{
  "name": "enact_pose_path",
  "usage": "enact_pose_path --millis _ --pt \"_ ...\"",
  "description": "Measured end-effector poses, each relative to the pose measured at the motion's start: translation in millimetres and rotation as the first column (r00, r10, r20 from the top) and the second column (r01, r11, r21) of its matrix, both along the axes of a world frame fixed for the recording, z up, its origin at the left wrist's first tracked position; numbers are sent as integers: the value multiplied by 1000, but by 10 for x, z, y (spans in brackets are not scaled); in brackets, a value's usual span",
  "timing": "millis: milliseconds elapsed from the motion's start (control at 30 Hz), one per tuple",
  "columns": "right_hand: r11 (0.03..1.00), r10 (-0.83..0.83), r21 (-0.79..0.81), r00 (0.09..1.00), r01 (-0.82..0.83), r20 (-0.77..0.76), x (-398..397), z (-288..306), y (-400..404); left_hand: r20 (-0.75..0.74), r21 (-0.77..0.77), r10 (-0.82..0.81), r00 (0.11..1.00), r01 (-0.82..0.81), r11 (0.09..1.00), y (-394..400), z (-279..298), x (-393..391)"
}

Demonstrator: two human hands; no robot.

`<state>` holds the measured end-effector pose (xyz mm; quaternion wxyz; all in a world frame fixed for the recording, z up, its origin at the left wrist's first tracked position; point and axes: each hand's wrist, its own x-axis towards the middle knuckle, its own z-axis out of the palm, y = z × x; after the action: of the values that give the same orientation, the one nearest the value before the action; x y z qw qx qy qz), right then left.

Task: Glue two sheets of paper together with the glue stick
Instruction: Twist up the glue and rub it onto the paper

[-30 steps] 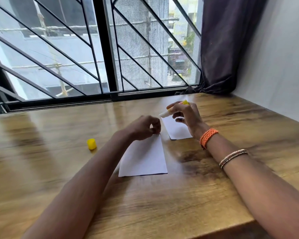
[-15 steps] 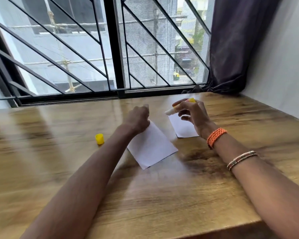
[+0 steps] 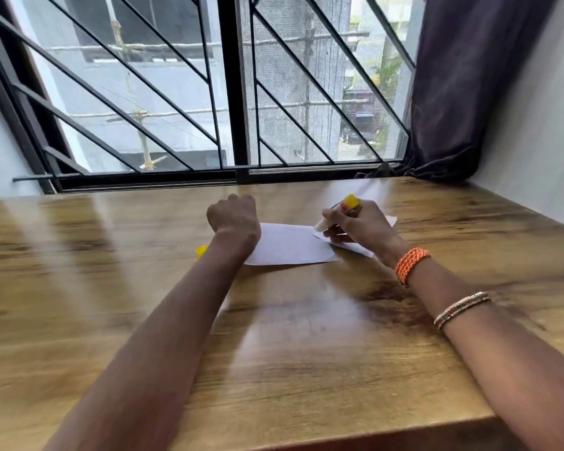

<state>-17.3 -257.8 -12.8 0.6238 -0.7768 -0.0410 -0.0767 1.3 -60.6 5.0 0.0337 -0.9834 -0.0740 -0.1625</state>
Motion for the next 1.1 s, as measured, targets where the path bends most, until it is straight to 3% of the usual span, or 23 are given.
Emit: enact_pose_path --millis 200,333,433,500,667,833,1100 --pt "962 -162 -199 979 185 126 21 -4 -29 58 21 -42 997 41 999 23 -55 -28" --pt "949 -255 -156 958 274 130 51 -30 -115 120 3 -279 953 280 960 -94 -77 -50" --pt "939 -313 -111 942 327 124 69 -41 -166 -4 -162 -520 854 512 843 -290 -174 -140" --pt "906 -365 -161 915 391 169 75 -37 -205 -92 -174 -578 811 559 811 -369 -231 -165" --pt "883 -324 -245 897 401 301 58 -8 -180 -101 -184 -584 806 561 807 -299 -276 -143" --pt "874 -197 -388 944 291 266 65 -39 -33 -123 -176 -592 796 570 803 -291 -296 -134" --pt "791 -220 -520 943 322 249 215 -63 57 -141 -158 -574 807 554 817 -306 -308 -139"
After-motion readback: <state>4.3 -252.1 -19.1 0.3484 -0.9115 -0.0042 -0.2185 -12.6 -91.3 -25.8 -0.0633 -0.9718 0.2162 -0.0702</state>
